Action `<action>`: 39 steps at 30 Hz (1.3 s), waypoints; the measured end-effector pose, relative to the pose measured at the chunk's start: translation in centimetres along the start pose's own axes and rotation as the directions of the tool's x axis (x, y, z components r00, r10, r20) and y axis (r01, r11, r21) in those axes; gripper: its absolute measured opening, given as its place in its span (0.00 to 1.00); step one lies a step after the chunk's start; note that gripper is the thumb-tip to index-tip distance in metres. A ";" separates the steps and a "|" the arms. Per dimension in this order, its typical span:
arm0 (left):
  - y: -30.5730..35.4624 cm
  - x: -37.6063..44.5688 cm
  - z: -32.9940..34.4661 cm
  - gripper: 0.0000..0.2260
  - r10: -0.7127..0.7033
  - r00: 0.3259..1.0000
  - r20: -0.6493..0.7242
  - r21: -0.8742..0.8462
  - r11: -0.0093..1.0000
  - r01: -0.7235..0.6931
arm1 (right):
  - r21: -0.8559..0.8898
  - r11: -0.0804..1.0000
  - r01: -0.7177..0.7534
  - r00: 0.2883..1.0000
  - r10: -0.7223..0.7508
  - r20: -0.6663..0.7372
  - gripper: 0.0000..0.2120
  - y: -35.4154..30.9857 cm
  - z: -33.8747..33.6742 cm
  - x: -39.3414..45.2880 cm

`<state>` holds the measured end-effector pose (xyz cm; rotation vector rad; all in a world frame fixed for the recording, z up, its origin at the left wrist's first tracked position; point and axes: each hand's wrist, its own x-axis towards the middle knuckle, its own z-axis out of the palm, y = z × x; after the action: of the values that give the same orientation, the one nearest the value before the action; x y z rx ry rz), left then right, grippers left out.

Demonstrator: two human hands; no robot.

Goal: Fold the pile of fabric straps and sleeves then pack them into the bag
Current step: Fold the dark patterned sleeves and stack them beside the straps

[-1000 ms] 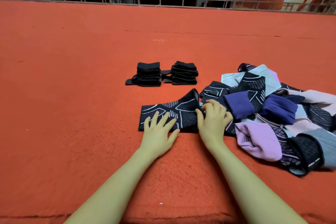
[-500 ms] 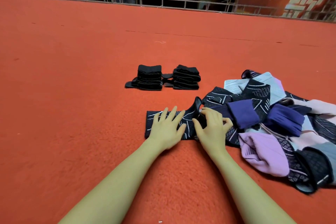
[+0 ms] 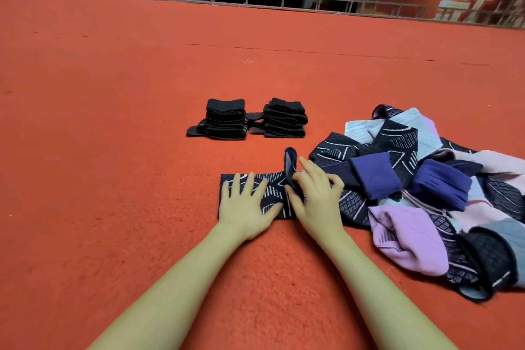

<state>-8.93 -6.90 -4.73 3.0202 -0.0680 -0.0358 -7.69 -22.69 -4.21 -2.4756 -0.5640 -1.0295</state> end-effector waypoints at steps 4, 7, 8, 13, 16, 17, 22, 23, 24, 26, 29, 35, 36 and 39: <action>-3.4 -1.7 -0.4 0.31 -0.170 0.979 -0.115 0.000 0.985 0.171 | -0.031 0.996 0.084 0.955 -0.072 0.287 0.12 -1.8 0.9 1.0; -4.7 -2.3 -0.6 0.32 -0.250 0.947 -0.201 0.009 0.966 0.257 | -0.129 0.970 0.206 0.887 -0.129 0.443 0.18 -2.5 1.7 0.5; -4.8 -2.4 -0.6 0.32 -0.250 0.945 -0.212 0.011 0.966 0.258 | -0.146 0.960 0.237 0.861 -0.138 0.490 0.21 -2.6 1.8 0.2; -4.2 -2.4 0.4 0.22 -0.232 0.933 -0.275 -0.096 0.972 0.213 | -0.117 0.961 0.251 0.809 -0.142 0.570 0.30 -2.1 1.3 -0.1; -4.1 -2.1 1.0 0.16 -0.225 0.914 -0.338 -0.171 0.970 0.175 | -0.196 0.956 0.218 0.843 -0.083 0.532 0.29 -2.2 1.4 -0.6; -4.0 -2.1 1.2 0.17 -0.215 0.910 -0.355 -0.203 0.968 0.150 | -0.210 0.958 0.193 0.859 -0.062 0.508 0.31 -2.3 1.4 -0.7; -3.6 -2.4 0.8 0.26 -0.244 0.898 -0.367 -0.184 0.965 0.187 | -0.190 0.967 0.171 0.864 -0.055 0.500 0.34 -3.2 1.7 -0.5; -3.5 -2.4 0.9 0.27 -0.267 0.886 -0.380 -0.191 0.959 0.207 | -0.187 0.966 0.180 0.861 -0.062 0.505 0.34 -3.3 1.8 -0.6; -3.6 -2.4 1.0 0.27 -0.274 0.879 -0.390 -0.200 0.957 0.210 | -0.190 0.964 0.186 0.855 -0.064 0.515 0.34 -3.5 1.9 -0.8; -3.7 -2.4 1.1 0.26 -0.252 0.881 -0.401 -0.217 0.960 0.176 | -0.183 0.963 0.195 0.854 -0.075 0.515 0.34 -3.5 1.9 -0.9; -3.7 -2.0 1.0 0.24 -0.243 0.877 -0.415 -0.255 0.956 0.144 | -0.159 0.973 0.166 0.865 -0.067 0.498 0.33 -3.6 1.9 -1.0; -3.7 -1.5 1.6 0.18 -0.042 0.772 -0.634 0.003 0.998 0.056 | -0.148 0.977 0.152 0.872 -0.062 0.485 0.23 -3.7 2.3 -1.4; -3.9 -1.6 1.3 0.17 -0.020 0.746 -0.665 0.029 0.998 0.054 | -0.141 0.979 0.146 0.867 -0.059 0.494 0.24 -3.8 2.3 -1.3; -5.2 -1.9 0.5 0.20 -0.002 0.695 -0.719 0.063 0.996 0.068 | -0.081 0.984 0.159 0.851 -0.095 0.516 0.30 -4.7 2.5 -1.2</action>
<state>-10.65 -1.71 -5.82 2.8676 0.0666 1.1718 -9.39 -17.71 -5.77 -2.8637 -0.8560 -0.4384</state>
